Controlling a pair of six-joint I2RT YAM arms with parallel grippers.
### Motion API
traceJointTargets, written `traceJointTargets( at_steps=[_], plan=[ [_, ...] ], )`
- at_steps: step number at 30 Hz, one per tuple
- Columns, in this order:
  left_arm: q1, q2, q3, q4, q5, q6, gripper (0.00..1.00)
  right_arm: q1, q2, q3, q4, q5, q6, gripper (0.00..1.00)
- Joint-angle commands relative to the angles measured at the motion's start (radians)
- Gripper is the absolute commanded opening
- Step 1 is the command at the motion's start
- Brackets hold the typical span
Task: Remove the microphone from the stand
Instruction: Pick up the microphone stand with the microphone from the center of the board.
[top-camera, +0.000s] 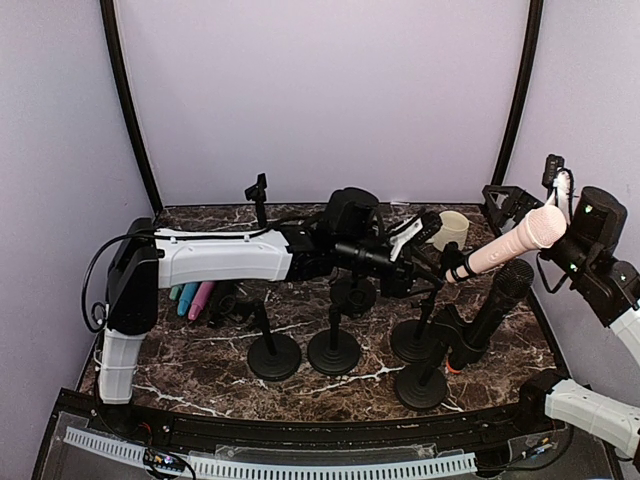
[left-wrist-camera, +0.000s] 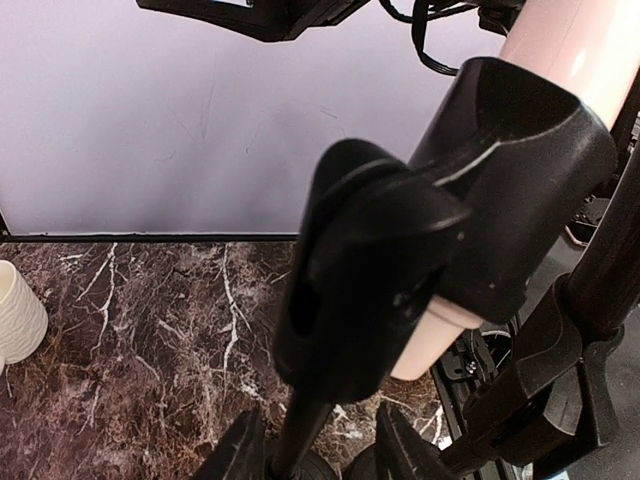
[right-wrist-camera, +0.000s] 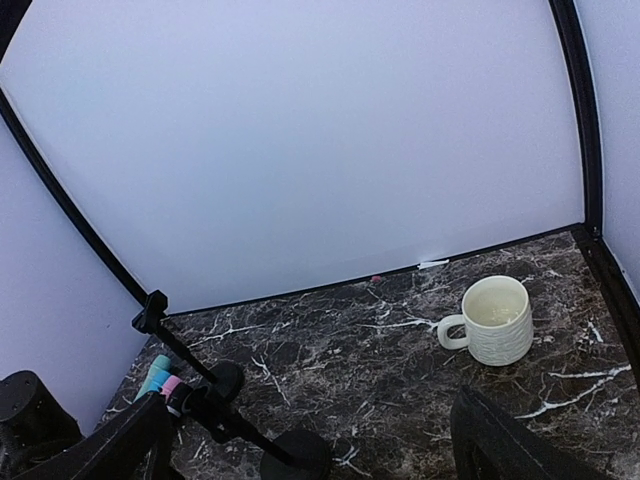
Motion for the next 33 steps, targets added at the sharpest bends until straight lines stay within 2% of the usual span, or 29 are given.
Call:
traceJointTargets(
  at_steps=[1,5,15,17,19,22,27,33],
  plan=[
    [-0.007,0.011,0.043,0.017,0.011,-0.002,0.39,-0.005,-0.013,-0.003,0.033,-0.005,0.008,0.98],
    [-0.008,0.031,0.058,0.036,0.013,-0.015,0.37,-0.005,-0.017,-0.004,0.032,-0.005,0.010,0.98],
    [-0.016,0.059,0.068,0.094,0.013,-0.034,0.23,-0.004,-0.024,-0.006,0.023,0.005,0.004,0.98],
    [-0.016,0.060,0.068,0.101,0.014,-0.036,0.19,-0.005,-0.025,-0.007,0.020,0.007,0.004,0.98],
    [-0.017,0.059,0.072,0.104,0.012,-0.038,0.08,-0.005,-0.027,-0.008,0.020,0.009,0.002,0.98],
    [-0.017,0.055,0.093,0.099,0.000,-0.028,0.01,-0.005,-0.025,-0.007,0.018,0.013,0.001,0.98],
    [-0.017,0.042,0.119,0.113,-0.042,0.008,0.00,-0.005,-0.026,-0.002,0.018,0.022,-0.006,0.98],
    [-0.017,0.017,0.149,0.182,-0.186,0.031,0.00,-0.005,-0.031,-0.003,0.014,0.028,-0.007,0.98]
  ],
)
